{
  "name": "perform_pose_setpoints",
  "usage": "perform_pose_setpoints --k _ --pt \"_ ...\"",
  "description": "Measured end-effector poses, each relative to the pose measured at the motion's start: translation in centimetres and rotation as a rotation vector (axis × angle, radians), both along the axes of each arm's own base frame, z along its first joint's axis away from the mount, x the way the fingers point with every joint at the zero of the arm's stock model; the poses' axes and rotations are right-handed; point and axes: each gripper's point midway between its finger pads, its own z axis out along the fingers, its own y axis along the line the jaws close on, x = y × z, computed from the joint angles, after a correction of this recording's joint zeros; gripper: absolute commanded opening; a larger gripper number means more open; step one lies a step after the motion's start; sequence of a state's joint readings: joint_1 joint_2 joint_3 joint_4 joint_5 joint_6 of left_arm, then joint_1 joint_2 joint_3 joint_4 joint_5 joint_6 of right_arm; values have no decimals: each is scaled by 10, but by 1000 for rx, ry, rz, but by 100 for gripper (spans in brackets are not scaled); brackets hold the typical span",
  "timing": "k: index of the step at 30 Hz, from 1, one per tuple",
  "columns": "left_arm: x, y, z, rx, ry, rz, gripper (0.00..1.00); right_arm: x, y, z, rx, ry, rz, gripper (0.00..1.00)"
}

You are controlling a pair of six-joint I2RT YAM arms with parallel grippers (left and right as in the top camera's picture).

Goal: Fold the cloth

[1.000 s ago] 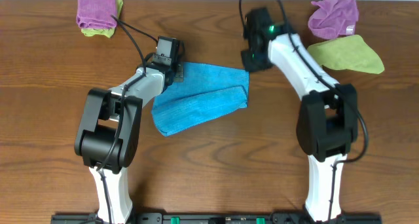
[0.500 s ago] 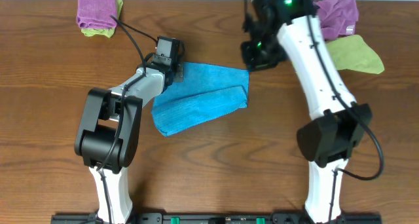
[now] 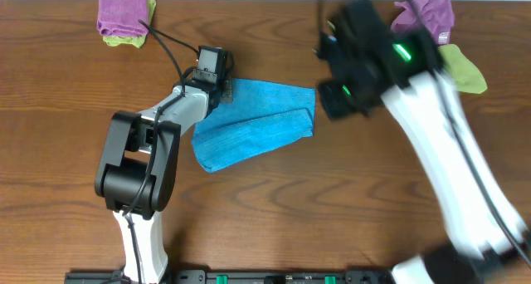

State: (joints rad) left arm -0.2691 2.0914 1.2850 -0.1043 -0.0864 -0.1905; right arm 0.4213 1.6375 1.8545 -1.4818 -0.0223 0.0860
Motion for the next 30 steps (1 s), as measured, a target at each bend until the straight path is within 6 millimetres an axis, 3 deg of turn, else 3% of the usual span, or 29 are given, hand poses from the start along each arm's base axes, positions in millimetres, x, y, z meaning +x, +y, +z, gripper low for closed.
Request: perform_pose_setpoints --k 2,4,8,15,18,22,30 --pt "0 0 0 -2 2 4 6 -20 -8 -9 42 -72 -5 35" --pt "-1 1 -1 -5 7 11 6 -28 -4 -43 82 -59 -8 38" --pt "-3 1 -2 -4 17 14 6 -30 9 -115 140 41 -25 39" --pt "-3 1 -2 -4 18 14 6 -12 22 -184 195 191 -75 35" --pt "-3 1 -2 -3 18 14 6 0 30 -195 228 180 -70 38" --pt "-3 1 -2 -3 18 14 6 18 37 -194 264 119 -70 39" --pt "-3 1 -2 -3 18 14 6 23 30 -225 243 174 -111 36"
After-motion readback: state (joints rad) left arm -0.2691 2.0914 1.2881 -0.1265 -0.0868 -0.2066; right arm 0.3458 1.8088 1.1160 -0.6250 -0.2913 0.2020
